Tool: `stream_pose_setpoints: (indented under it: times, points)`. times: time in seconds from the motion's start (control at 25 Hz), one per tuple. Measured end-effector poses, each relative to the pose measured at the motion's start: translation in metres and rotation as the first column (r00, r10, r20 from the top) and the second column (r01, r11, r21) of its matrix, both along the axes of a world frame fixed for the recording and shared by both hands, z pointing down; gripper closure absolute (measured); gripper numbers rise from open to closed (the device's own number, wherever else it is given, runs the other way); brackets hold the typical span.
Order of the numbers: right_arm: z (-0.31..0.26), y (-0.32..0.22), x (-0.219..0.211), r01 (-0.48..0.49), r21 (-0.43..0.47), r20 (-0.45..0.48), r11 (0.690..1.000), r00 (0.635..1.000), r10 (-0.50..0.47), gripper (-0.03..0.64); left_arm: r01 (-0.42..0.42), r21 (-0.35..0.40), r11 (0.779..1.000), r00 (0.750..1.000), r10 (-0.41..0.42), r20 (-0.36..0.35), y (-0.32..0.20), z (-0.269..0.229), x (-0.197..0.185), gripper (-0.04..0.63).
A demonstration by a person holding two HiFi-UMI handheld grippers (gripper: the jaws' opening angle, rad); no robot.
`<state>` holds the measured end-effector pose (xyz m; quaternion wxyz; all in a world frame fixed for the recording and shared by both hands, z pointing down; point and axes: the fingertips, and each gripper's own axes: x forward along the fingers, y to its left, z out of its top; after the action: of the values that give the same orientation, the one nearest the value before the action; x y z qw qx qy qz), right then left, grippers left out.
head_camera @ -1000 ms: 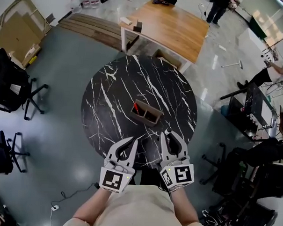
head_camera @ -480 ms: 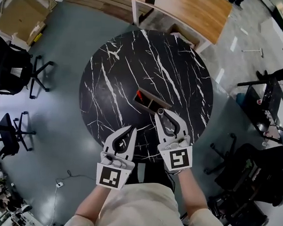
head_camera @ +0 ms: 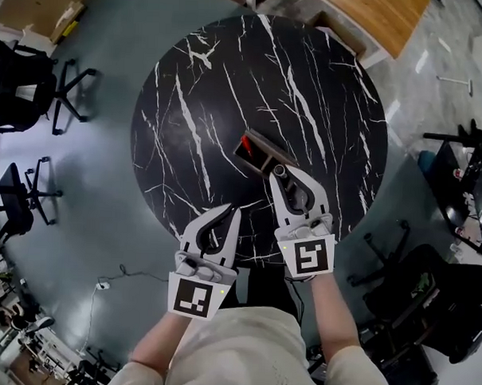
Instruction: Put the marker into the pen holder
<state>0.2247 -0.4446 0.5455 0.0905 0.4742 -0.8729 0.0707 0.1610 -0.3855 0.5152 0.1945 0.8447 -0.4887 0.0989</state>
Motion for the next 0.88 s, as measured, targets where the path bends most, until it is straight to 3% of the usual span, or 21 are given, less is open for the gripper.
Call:
stream_pose_setpoints:
  times: [0.48,0.88]
  points:
    - [0.007,0.001,0.005,0.011,-0.021,0.026,1.000,1.000,-0.010,0.539,0.021,-0.025,0.999,1.000,-0.021,0.006,0.011,0.013,0.006,0.584]
    - [-0.024,0.022,0.013,-0.035,-0.028,0.061,0.999,0.997,0.036,0.565,-0.005,0.017,1.000,1.000,0.005,-0.002,0.015,-0.005,0.012,0.584]
